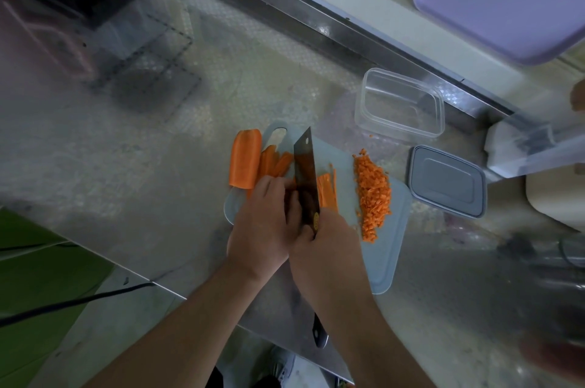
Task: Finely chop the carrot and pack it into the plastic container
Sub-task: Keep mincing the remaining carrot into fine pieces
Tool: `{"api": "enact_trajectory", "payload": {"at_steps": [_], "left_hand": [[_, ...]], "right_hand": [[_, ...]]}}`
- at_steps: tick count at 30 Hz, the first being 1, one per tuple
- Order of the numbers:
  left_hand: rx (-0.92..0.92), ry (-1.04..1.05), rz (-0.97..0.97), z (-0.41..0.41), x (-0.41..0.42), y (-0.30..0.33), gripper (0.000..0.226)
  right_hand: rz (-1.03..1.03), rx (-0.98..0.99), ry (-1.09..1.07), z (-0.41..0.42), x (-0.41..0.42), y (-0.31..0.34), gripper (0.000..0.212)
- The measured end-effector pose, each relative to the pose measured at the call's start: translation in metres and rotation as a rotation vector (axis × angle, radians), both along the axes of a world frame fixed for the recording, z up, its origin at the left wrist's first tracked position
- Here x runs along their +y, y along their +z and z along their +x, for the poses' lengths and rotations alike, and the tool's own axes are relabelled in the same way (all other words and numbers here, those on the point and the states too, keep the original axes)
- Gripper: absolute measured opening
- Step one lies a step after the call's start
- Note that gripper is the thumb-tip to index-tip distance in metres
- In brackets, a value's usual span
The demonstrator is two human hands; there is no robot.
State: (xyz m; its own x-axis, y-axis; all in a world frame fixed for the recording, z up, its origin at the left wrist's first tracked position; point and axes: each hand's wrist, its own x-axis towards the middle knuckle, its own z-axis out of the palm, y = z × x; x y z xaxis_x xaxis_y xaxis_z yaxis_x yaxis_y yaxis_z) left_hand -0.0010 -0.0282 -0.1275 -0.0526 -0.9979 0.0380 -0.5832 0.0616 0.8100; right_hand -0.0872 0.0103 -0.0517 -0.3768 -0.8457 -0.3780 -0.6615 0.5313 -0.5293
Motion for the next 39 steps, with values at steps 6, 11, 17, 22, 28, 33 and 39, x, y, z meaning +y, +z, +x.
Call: {"api": "enact_trajectory", "payload": {"at_steps": [6, 11, 17, 22, 28, 33, 39], "left_hand": [[-0.009, -0.030, -0.039, 0.002, 0.000, -0.001, 0.011], [-0.027, -0.030, -0.046, 0.002, -0.001, -0.001, 0.008], [-0.062, -0.028, -0.086, 0.001, -0.002, 0.000, 0.002], [-0.055, -0.037, -0.047, 0.001, -0.002, 0.005, 0.002], [-0.086, -0.054, -0.030, -0.006, 0.001, 0.021, 0.009], [-0.187, 0.032, 0.084, -0.025, 0.005, 0.039, 0.028], [-0.550, 0.020, 0.127, -0.065, 0.005, 0.051, 0.058]], "right_hand": [[0.029, -0.021, -0.029, 0.004, 0.004, 0.006, 0.013], [0.025, -0.019, -0.027, 0.003, 0.004, 0.003, 0.012], [-0.080, -0.062, -0.040, -0.018, 0.014, 0.010, 0.021], [-0.060, -0.042, -0.094, -0.047, 0.018, 0.019, 0.022], [-0.035, -0.043, -0.070, -0.068, 0.017, 0.022, 0.025], [-0.045, -0.084, -0.099, -0.081, 0.016, 0.020, 0.027], [-0.056, -0.036, -0.052, -0.091, 0.017, 0.016, 0.027]]}}
